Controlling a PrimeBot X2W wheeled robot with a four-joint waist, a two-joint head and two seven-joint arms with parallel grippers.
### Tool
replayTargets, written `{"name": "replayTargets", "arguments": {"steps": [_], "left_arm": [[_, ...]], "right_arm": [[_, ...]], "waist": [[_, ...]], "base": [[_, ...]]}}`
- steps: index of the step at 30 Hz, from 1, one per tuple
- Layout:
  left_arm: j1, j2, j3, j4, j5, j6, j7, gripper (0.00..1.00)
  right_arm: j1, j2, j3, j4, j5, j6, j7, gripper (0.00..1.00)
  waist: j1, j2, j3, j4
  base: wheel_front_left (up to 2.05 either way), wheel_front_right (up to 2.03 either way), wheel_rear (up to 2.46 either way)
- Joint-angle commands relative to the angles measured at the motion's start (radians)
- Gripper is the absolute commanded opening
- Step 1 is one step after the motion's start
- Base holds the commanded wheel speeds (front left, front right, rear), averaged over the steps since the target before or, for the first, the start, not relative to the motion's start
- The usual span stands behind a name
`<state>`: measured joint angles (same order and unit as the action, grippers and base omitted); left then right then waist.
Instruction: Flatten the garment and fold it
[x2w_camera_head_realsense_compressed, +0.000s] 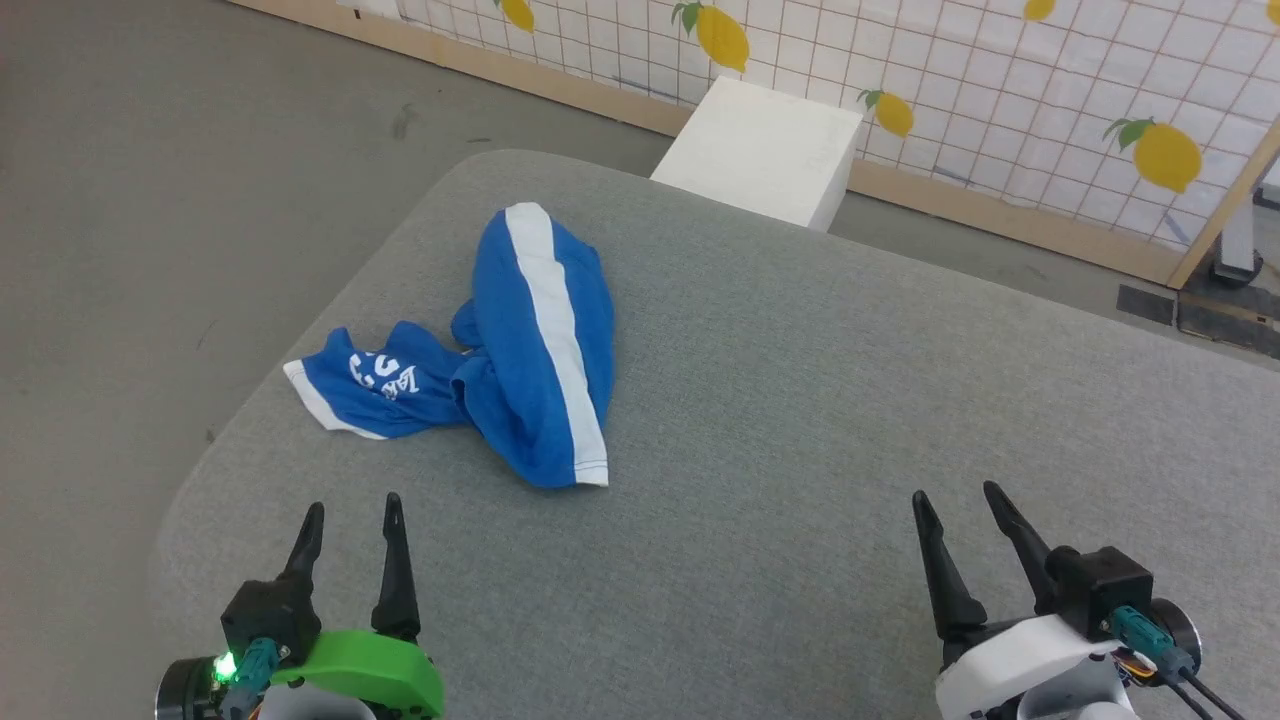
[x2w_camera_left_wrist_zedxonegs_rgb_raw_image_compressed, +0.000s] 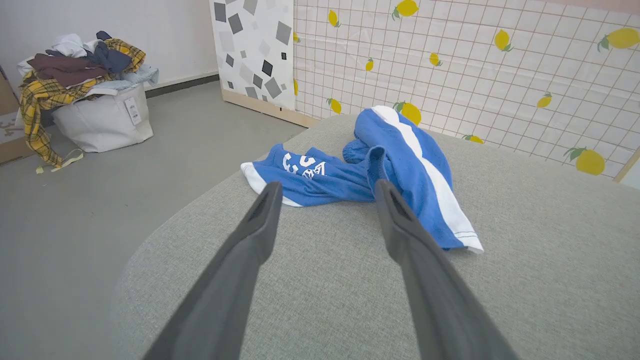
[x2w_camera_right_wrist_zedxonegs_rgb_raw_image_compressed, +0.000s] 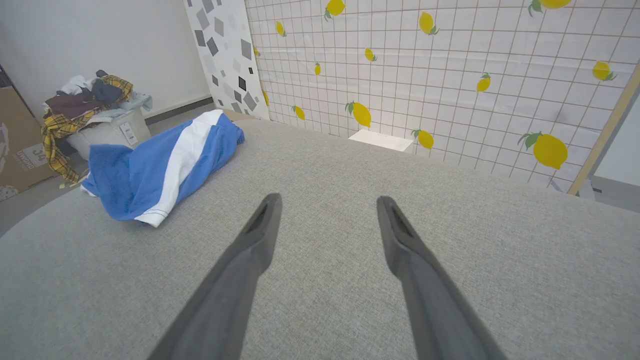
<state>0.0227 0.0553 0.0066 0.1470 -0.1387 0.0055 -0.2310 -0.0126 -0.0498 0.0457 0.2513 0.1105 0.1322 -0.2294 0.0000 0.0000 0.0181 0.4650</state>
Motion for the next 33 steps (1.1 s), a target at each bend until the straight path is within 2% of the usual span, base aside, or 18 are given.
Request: {"name": "replayTargets", "arguments": {"steps": [1, 11, 23, 27, 33], "left_arm": [[0.019, -0.005, 0.002, 0.005, 0.007, 0.001, -0.010, 1.00], [0.023, -0.005, 0.002, 0.020, 0.000, -0.003, -0.030, 1.00], [0.019, -0.005, 0.001, 0.022, -0.007, -0.003, -0.031, 1.00], [-0.022, 0.003, 0.011, 0.034, -0.019, -0.029, -0.031, 1.00], [-0.200, 0.046, 0.034, 0.116, -0.083, -0.084, -0.003, 1.00]], "right_arm": [[0.004, 0.000, 0.002, 0.008, 0.008, -0.001, -0.011, 1.00], [0.005, 0.000, 0.005, 0.029, 0.017, -0.002, -0.032, 1.00], [-0.001, 0.000, 0.005, 0.029, 0.015, -0.002, -0.032, 1.00], [-0.011, 0.000, 0.007, 0.028, 0.012, -0.002, -0.032, 1.00], [-0.049, 0.000, 0.007, 0.026, -0.015, -0.002, -0.032, 1.00]], "waist": [[0.0000, 0.0000, 0.000, 0.007], [0.0000, 0.0000, -0.004, 0.042], [0.0000, 0.0000, 0.007, 0.032], [0.0000, 0.0000, 0.022, 0.018], [0.0000, 0.0000, 0.083, -0.038]], "base": [[0.00, 0.00, 0.00], [0.00, 0.00, 0.00], [0.00, 0.00, 0.00], [0.00, 0.00, 0.00], [0.00, 0.00, 0.00]]}}
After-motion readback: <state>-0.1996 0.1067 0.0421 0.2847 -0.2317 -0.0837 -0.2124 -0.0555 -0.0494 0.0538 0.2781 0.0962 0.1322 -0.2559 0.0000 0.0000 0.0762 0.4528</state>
